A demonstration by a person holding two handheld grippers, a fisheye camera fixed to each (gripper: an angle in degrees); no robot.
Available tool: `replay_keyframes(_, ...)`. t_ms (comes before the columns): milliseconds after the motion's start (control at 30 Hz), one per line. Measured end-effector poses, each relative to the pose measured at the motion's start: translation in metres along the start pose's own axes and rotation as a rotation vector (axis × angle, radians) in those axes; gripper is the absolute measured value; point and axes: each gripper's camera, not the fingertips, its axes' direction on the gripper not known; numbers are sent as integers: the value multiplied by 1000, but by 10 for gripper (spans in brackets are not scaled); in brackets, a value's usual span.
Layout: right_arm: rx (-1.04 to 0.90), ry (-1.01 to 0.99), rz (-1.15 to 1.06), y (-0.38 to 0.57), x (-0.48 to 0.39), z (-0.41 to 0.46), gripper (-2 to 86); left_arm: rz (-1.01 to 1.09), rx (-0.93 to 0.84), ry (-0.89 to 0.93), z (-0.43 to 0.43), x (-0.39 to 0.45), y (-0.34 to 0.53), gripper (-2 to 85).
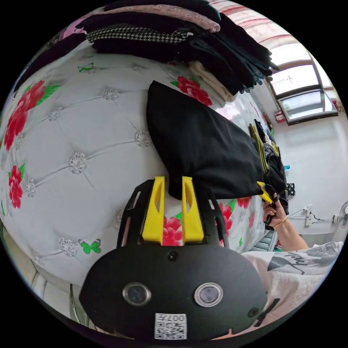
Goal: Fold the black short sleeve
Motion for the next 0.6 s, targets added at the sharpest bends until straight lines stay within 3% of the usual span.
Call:
replay_keyframes(167,10,-62,51,-1,6,10,16,-17,-22,43,-4,-11,1,53)
replay_keyframes(267,11,-70,-95,-12,-47,18,9,-113,23,141,-14,-34,17,64)
replay_keyframes(433,-217,88,-730,5,-251,113,11,-173,99,254,-43,-70,52,88)
replay_keyframes(533,-436,125,-996,69,-325,208,21,-203,139,318,-58,-93,73,103)
replay_keyframes(600,-545,126,-1056,111,-334,265,32,-223,155,354,-62,-107,88,114)
